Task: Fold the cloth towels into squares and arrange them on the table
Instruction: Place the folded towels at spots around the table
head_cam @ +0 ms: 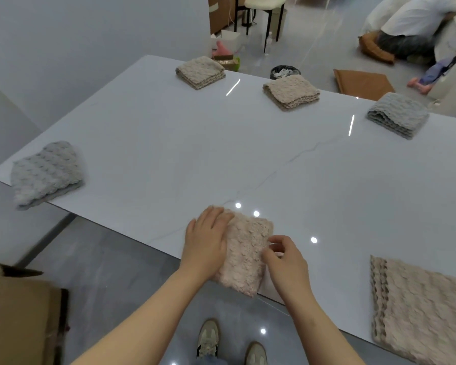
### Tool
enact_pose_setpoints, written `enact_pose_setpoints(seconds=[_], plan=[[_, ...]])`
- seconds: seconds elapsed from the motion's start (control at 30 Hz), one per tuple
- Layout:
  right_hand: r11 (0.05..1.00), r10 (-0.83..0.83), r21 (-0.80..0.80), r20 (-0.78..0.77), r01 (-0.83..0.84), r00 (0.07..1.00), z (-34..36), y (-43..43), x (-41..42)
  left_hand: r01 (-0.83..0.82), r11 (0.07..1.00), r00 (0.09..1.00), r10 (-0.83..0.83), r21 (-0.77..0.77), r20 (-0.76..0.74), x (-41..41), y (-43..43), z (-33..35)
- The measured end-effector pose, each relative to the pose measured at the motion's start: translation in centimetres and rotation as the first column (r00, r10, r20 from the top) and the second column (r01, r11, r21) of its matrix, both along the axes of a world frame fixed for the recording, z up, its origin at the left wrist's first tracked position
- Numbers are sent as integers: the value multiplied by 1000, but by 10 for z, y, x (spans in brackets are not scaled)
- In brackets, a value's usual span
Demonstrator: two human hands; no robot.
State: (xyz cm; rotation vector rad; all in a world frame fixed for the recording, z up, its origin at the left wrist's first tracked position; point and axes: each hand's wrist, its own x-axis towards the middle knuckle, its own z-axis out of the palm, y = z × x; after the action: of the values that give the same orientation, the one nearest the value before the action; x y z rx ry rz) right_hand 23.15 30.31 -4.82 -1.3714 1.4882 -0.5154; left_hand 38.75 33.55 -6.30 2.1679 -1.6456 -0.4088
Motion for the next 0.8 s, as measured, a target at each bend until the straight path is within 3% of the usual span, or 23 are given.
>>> enact_pose_setpoints(seconds=[0.13,0.23,0.43,0.57,0.63,0.73,0.8], plan=[[981,32,-192,-41,-40,999,18,-2,26,-109,992,992,104,-67,-74,30,3,11],[968,98,-233,0,-96,995,29,2,63,-127,989,986,117,-79,-119,61,9,13],[988,126,-96,64,-120,990,15,18,175,-218,964,970,196,-155,-143,160,34,10],[990,135,22,133,-139,982,5,47,262,-246,956,969,243,-157,-41,254,59,8],[985,160,46,145,-168,976,3,58,296,-285,945,949,302,-160,93,298,67,9],[983,167,56,134,-175,977,2,65,332,-372,926,896,340,65,287,340,73,9],[983,161,71,134,-172,978,1,67,348,-387,895,907,325,223,268,360,75,-3]])
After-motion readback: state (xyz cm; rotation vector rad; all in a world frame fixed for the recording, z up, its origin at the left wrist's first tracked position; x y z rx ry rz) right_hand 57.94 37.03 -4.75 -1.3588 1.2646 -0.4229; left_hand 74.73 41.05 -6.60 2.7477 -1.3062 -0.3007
